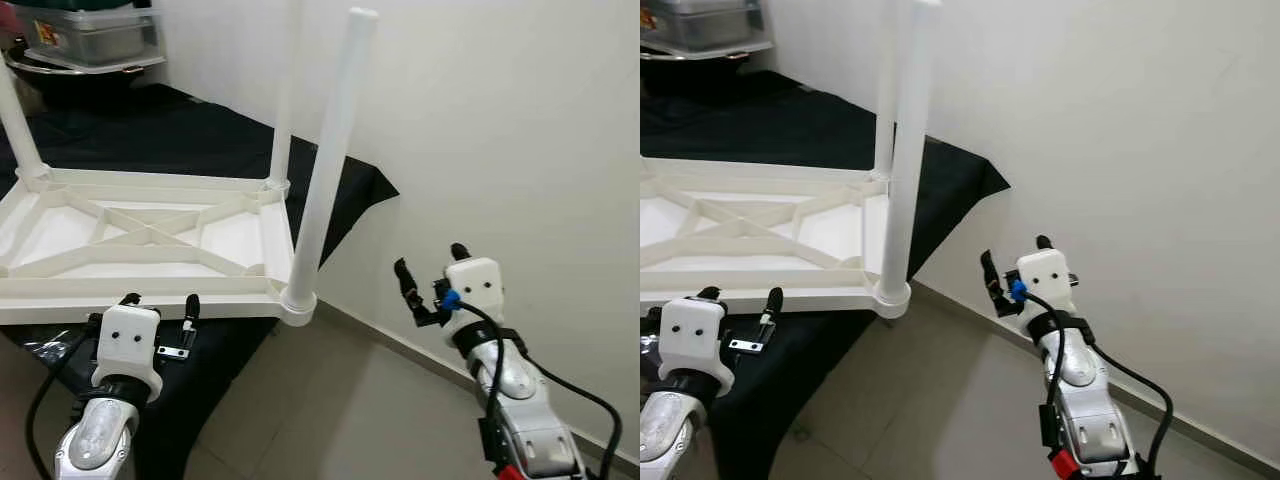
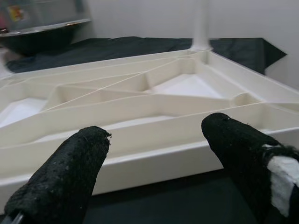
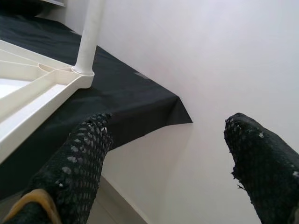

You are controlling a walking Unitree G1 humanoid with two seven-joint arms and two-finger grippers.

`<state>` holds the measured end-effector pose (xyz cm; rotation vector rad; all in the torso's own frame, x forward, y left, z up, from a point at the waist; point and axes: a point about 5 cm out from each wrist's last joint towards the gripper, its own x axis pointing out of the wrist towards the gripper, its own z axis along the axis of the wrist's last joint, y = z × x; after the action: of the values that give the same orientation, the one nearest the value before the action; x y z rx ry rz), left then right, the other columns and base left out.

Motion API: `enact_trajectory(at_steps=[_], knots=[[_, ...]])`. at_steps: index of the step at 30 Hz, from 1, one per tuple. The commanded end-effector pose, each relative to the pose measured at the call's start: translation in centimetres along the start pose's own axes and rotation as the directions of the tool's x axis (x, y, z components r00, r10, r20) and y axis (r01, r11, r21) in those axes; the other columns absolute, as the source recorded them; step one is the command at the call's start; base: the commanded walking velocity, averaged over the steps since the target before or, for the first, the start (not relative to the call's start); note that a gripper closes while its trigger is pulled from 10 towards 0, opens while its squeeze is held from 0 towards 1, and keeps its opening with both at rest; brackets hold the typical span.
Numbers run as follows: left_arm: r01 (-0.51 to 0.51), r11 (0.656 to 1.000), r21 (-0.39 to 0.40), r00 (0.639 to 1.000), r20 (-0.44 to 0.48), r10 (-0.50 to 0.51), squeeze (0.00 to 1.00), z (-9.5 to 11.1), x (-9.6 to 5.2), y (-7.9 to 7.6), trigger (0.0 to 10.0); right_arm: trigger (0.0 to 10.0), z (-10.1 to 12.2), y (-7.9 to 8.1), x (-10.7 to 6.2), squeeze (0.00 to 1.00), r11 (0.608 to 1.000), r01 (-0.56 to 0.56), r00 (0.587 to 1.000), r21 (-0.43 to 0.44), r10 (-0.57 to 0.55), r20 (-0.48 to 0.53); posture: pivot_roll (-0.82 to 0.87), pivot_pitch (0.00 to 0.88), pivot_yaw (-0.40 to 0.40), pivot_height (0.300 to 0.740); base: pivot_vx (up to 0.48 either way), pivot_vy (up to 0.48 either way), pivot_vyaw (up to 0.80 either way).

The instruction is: Building children table

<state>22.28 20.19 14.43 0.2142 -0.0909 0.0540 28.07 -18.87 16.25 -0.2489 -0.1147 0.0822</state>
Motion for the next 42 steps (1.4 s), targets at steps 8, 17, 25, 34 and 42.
enact_trajectory(at_steps=[8,17,25,34,42], knots=[[0.004,1.000,0.011,1.000,-0.017,-0.004,0.00,-0.2,0.1,-0.3,10.0,10.0,-0.4,0.0,0.3,0.00,0.999,0.009,0.999,0.035,-0.008,-0.032,0.08,0.000,-0.157,0.740,0.000,0.474,0.00],[0.017,1.000,0.020,1.000,-0.005,-0.017,0.00,-0.1,0.2,-0.5,10.0,10.0,-0.6,0.1,0.2,0.00,0.999,0.015,0.999,0.040,-0.014,-0.041,0.08,0.000,-0.156,0.740,0.000,0.158,0.00],[0.038,0.999,0.025,0.999,0.007,-0.038,0.00,0.1,0.0,-0.7,10.0,10.0,-0.7,0.2,-0.2,0.00,0.998,0.034,0.998,0.061,-0.030,-0.056,0.08,0.000,-0.154,0.740,0.000,0.000,0.00],[0.073,0.996,0.046,0.997,0.014,-0.074,0.00,0.2,0.2,-1.2,10.0,10.0,-0.5,0.9,-0.5,0.00,0.997,0.027,0.999,0.069,-0.023,-0.048,0.07,0.000,-0.138,0.740,0.000,0.000,0.00],[0.167,0.985,0.034,0.985,0.028,-0.168,0.00,0.1,1.6,-2.9,10.0,10.0,0.4,1.0,-1.8,0.00,0.992,0.104,0.994,0.077,-0.101,-0.037,-0.02,0.000,-0.057,0.740,0.000,0.000,0.00]])
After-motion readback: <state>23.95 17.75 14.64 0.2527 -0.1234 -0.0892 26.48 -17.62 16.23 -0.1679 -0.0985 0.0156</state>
